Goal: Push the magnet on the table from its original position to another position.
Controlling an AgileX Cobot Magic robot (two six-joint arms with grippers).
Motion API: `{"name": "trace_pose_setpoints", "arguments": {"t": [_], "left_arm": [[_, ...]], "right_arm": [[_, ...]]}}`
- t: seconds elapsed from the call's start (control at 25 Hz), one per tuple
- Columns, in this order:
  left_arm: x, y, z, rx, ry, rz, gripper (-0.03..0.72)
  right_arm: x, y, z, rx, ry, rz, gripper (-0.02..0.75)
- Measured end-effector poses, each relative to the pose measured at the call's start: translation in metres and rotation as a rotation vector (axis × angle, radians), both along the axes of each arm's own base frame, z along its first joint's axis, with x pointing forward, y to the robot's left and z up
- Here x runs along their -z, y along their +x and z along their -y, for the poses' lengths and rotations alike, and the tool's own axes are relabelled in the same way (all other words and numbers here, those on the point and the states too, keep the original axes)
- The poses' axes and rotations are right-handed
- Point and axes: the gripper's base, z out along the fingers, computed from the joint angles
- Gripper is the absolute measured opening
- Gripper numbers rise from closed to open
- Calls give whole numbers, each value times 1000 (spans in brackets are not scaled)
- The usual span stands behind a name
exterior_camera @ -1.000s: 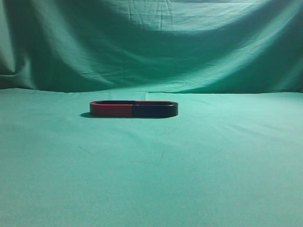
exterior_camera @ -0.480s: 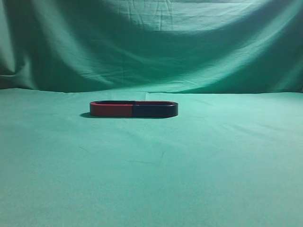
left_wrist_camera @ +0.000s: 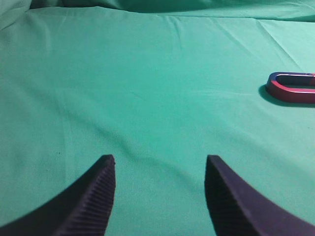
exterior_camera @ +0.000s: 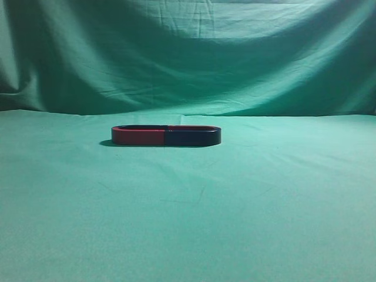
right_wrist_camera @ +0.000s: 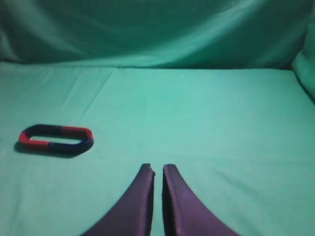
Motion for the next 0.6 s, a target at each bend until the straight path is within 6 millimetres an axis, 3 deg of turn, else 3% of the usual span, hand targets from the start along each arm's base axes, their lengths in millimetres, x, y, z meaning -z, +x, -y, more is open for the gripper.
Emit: {"name": "trace_pose_setpoints", "arguments": {"t": [0.12,0.16,0.48,0.6], "left_arm": [[0,0,0,0,0,0,372],[0,0,0,0,0,0,372],[0,0,0,0,0,0,372],[0,0,0,0,0,0,372]], "right_arm": [[25,5,-1,40,43,66,497],[32,6,0,54,55,71,0],[82,11,2,119,71,58,0],[89,11,2,120,69,39,0]]}}
